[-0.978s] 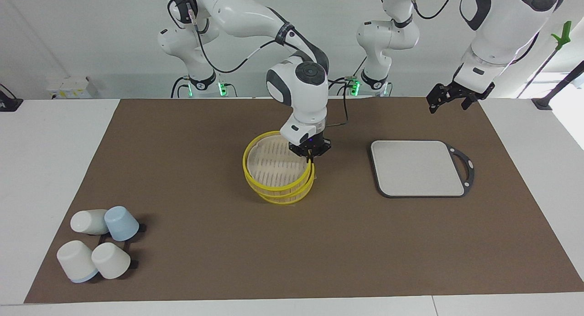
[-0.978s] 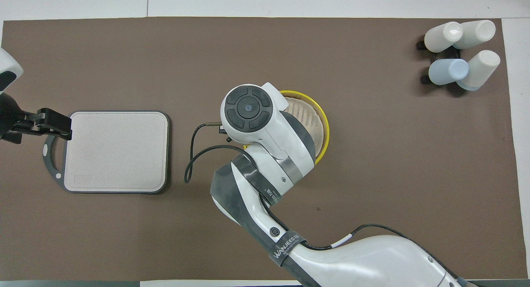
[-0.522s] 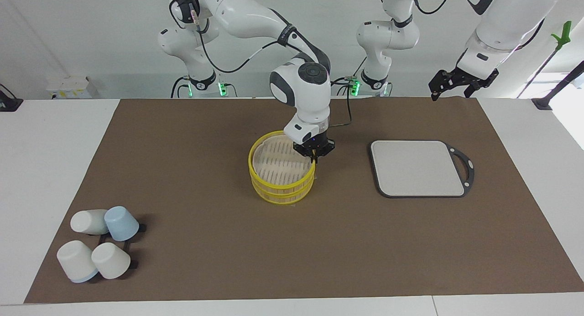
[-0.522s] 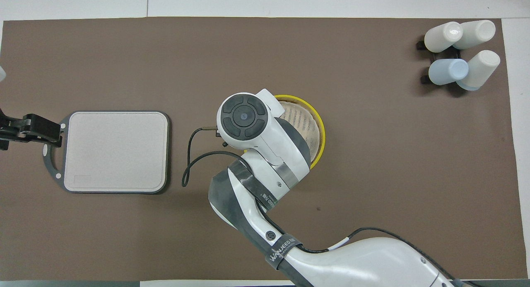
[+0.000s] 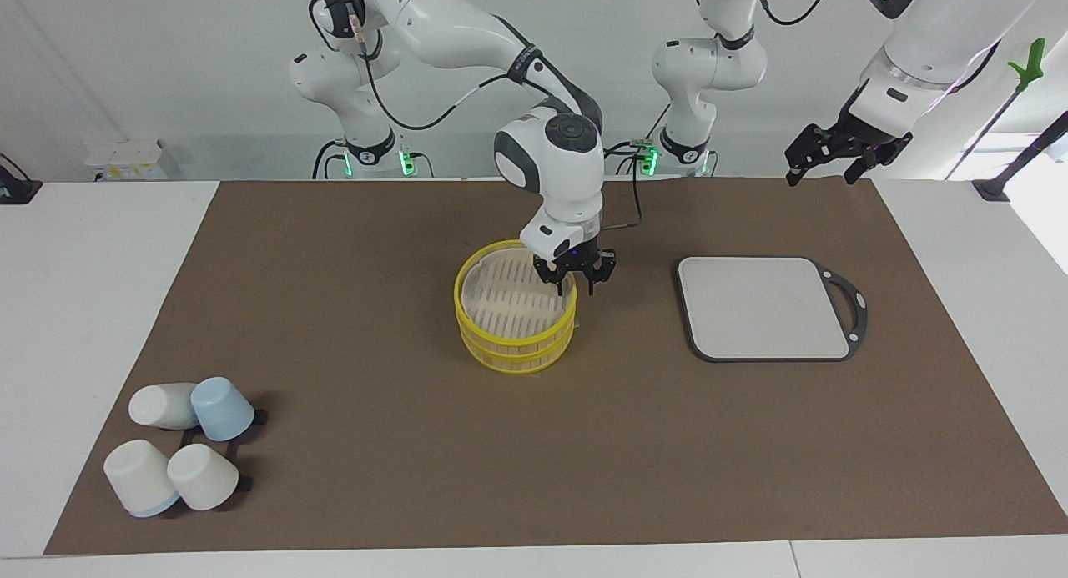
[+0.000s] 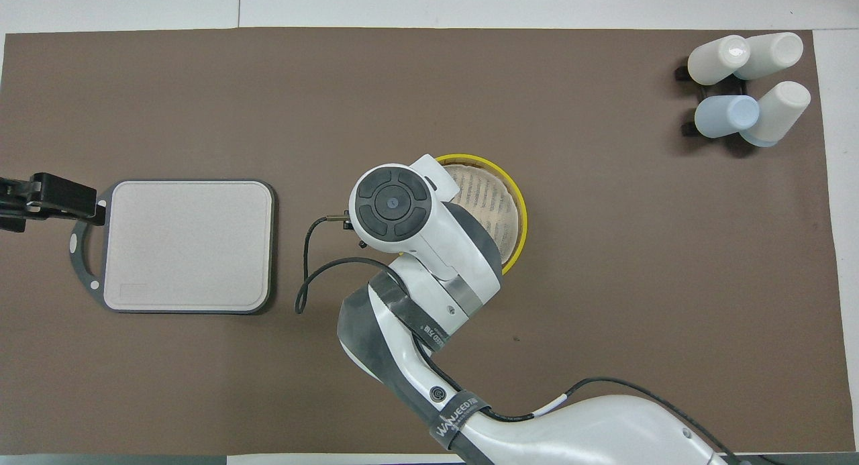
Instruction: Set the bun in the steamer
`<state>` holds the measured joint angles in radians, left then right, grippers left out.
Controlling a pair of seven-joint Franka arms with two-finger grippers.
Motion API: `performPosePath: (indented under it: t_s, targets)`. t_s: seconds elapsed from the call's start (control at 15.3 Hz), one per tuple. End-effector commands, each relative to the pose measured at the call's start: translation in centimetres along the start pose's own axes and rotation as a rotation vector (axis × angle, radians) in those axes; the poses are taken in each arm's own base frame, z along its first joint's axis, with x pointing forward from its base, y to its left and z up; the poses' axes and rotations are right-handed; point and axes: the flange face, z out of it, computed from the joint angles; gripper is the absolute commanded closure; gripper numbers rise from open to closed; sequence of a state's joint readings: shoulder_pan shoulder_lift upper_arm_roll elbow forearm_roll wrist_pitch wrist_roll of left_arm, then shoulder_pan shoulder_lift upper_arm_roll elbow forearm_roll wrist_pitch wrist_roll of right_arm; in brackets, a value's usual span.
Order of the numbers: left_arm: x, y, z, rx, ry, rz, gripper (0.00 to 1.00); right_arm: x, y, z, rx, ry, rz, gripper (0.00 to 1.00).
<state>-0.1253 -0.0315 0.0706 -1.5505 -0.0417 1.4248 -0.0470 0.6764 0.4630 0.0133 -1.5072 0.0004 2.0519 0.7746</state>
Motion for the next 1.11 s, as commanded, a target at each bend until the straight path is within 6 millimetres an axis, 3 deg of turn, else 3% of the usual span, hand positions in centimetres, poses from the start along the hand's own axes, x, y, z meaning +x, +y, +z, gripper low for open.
performPosePath:
  t_s: [0.0, 0.07, 0.26, 0.39, 0.52, 0.65, 0.85, 1.04]
  targets:
    - [0.0, 0.0, 0.0, -0.011, 0.017, 0.017, 0.0, 4.3, 5.1, -6.1, -0.071, 0.014, 0.058, 0.0]
    - [0.0, 0.1, 0.0, -0.011, 0.017, 0.019, 0.0, 5.4, 8.6, -9.2, -0.068, 0.012, 0.062, 0.0]
    - [0.1, -0.1, -0.1, -0.012, 0.025, 0.016, 0.0, 8.0, 19.8, -14.9, -0.112, -0.062, 0.119, 0.0]
    - [0.1, -0.1, 0.0, -0.012, 0.026, 0.015, 0.0, 7.5, 27.3, -18.3, -0.114, -0.116, 0.125, 0.0]
    - [0.1, -0.1, 0.0, -0.012, 0.026, 0.015, 0.0, 5.0, 31.3, -20.8, -0.121, -0.142, 0.142, 0.0]
    - [0.1, -0.1, 0.0, -0.012, 0.028, 0.015, 0.0, 3.4, 33.5, -20.7, -0.122, -0.154, 0.128, 0.0]
    - [0.1, 0.4, 0.0, -0.01, 0.026, 0.022, 0.0, 4.1, 36.8, -20.4, -0.114, -0.167, 0.075, 0.0]
    - [0.1, 0.5, 0.0, -0.009, 0.026, 0.025, 0.0, 4.6, 38.4, -20.6, -0.111, -0.151, 0.085, 0.0]
